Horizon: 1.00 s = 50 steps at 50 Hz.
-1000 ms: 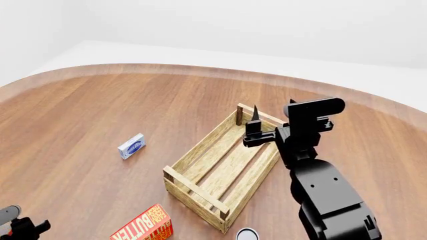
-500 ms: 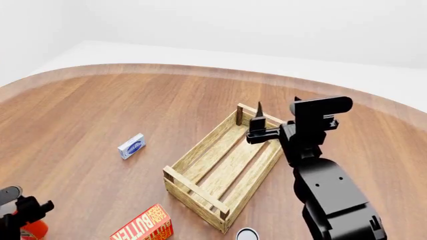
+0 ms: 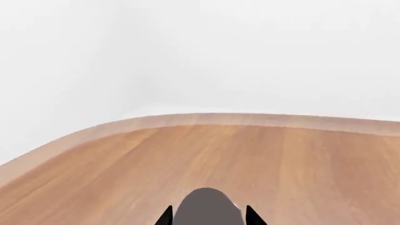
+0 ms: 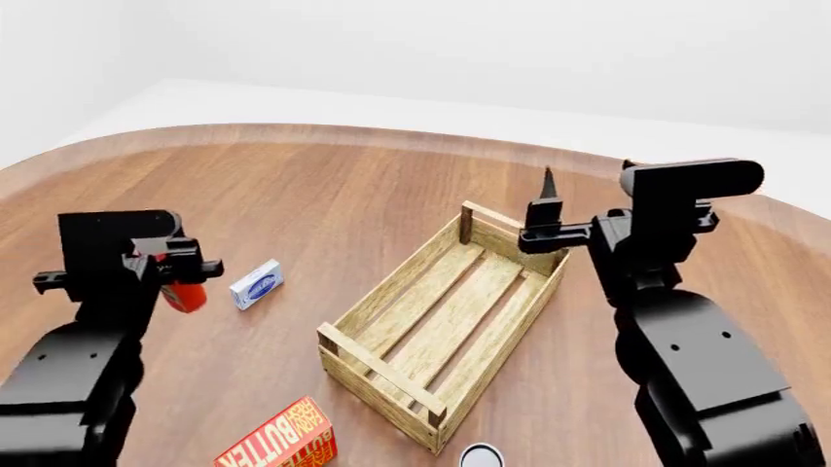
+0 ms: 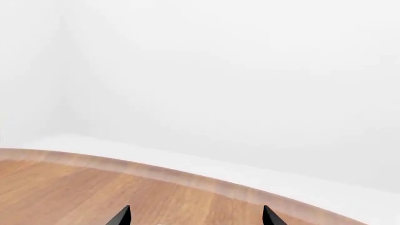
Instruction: Pick up the ketchup, and put it in the wooden tray.
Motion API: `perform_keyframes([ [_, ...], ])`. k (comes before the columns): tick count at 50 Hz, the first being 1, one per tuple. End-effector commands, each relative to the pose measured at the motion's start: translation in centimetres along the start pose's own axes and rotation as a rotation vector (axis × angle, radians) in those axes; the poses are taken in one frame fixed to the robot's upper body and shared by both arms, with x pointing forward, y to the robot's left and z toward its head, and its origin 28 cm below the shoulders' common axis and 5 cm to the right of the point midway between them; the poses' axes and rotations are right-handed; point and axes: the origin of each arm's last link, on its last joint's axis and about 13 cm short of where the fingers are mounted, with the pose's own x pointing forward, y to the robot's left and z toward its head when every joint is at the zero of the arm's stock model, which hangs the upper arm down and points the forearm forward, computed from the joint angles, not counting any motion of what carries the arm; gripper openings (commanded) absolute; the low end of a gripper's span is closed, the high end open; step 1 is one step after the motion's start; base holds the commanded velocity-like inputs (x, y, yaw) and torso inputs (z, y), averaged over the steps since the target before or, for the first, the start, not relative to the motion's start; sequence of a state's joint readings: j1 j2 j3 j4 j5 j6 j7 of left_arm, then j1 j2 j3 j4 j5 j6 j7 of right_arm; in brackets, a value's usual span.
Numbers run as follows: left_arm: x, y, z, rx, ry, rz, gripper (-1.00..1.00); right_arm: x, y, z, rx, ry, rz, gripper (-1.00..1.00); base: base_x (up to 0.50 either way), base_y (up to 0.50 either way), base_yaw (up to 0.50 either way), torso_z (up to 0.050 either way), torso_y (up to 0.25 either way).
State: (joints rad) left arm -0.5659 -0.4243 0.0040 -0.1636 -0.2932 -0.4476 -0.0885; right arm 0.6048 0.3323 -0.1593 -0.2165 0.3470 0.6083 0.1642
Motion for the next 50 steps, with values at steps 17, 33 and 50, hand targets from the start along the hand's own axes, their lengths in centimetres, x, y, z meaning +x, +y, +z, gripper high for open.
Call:
perform_keyframes([
  [17, 6.7, -11.9, 8.2, 0.026, -0.106, -0.386, -1.0, -0.6, -3.8, 1.1, 0.012, 0.001, -0.102, 1.0, 0.0, 0.0, 0.0, 0.0, 0.001],
  [33, 7.8, -17.8, 8.7, 0.029, -0.091, -0.533, -1.0, -1.3, -5.9, 0.7, 0.018, -0.009, -0.145, 1.0, 0.0, 0.0, 0.0, 0.0, 0.001],
  [50, 6.1, -20.9, 8.9, 0.005, -0.068, -0.611, -1.0, -2.9, -7.3, 0.1, 0.024, -0.001, -0.204, 1.0, 0.0, 0.0, 0.0, 0.0, 0.0],
])
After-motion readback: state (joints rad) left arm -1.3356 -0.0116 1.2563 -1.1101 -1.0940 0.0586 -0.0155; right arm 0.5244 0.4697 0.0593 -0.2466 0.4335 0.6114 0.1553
